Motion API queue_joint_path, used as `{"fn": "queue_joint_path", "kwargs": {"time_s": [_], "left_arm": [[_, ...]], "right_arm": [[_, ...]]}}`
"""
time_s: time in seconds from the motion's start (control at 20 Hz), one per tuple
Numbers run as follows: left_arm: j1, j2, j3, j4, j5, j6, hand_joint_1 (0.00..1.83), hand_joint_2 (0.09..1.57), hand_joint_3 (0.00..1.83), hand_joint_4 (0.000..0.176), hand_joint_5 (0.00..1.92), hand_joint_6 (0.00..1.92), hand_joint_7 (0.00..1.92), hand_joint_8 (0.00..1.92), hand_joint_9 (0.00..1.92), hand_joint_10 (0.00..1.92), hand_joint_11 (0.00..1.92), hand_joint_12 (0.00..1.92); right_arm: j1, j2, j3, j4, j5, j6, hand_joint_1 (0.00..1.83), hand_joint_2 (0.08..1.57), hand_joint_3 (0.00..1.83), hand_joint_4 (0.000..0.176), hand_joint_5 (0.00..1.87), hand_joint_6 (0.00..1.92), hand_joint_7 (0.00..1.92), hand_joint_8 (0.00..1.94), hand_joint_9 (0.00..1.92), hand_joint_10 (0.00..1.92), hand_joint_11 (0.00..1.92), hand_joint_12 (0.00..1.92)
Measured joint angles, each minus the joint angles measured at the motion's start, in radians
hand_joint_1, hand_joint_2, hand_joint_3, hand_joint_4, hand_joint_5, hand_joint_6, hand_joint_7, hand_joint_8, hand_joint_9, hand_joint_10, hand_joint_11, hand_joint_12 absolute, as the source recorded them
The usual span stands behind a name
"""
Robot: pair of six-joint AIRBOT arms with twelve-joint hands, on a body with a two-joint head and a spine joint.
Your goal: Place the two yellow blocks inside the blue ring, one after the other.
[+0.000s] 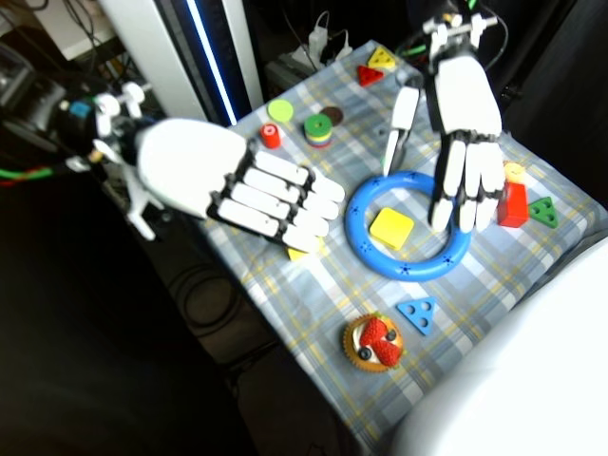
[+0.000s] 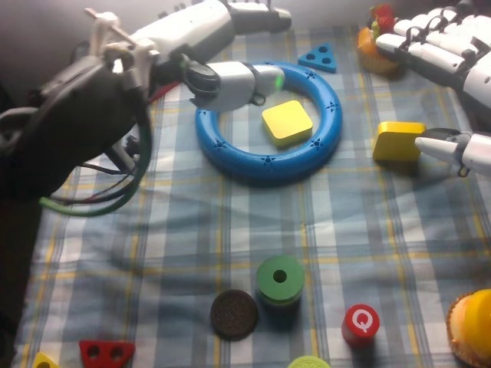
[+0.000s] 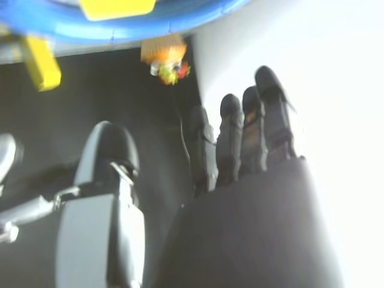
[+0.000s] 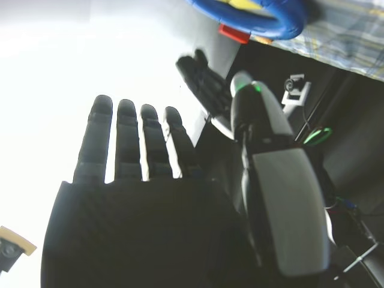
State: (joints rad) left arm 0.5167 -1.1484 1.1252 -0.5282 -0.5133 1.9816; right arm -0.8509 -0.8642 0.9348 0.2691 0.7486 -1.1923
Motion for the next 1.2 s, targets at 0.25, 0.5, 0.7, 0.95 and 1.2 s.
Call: {"fn": "queue_joint_path", "kwargs": {"time_s": [0.25,0.5,0.7,0.95,1.2], "left_arm": [[0.111,0.148,-0.104,0.132,-0.214,-0.291,0.86,1.4,0.0,0.0,0.52,1.34,0.57,0.08,0.37,0.32,0.0,1.35],[0.171,0.193,-0.19,0.205,-0.364,-0.311,0.85,1.42,0.0,0.0,0.47,1.73,0.62,0.02,0.2,0.71,0.0,1.42],[0.222,0.236,-0.211,0.183,-0.449,-0.344,0.89,1.42,0.0,0.0,0.46,1.73,0.67,0.02,0.27,0.71,0.0,1.57],[0.307,0.291,-0.256,0.198,-0.537,-0.406,1.01,1.36,0.0,0.0,0.41,0.88,0.72,0.02,0.22,0.85,0.0,1.55],[0.365,0.306,-0.264,0.187,-0.562,-0.435,0.89,1.41,0.0,0.0,0.48,1.71,0.7,0.0,0.36,0.58,0.0,1.52]], "right_arm": [[0.0,-0.06,0.059,0.066,-0.069,0.0,0.77,1.31,0.0,0.0,0.2,0.03,0.21,0.02,0.15,0.1,0.0,1.07],[0.001,-0.106,0.107,0.106,-0.109,0.001,0.83,1.32,0.0,0.0,0.35,0.1,0.48,0.08,0.2,0.63,0.0,1.46],[0.056,-0.154,0.158,0.116,-0.164,0.0,1.15,1.28,0.0,0.0,0.61,1.43,0.8,1.41,0.75,1.38,0.61,1.76],[0.119,-0.151,0.148,0.048,-0.182,0.017,1.3,1.28,0.0,0.0,0.55,1.54,0.71,1.37,0.66,1.61,0.47,1.76],[0.235,-0.166,0.16,-0.062,-0.171,0.035,1.32,1.28,0.0,0.0,0.57,1.45,0.73,1.4,0.65,1.65,0.52,1.78]]}}
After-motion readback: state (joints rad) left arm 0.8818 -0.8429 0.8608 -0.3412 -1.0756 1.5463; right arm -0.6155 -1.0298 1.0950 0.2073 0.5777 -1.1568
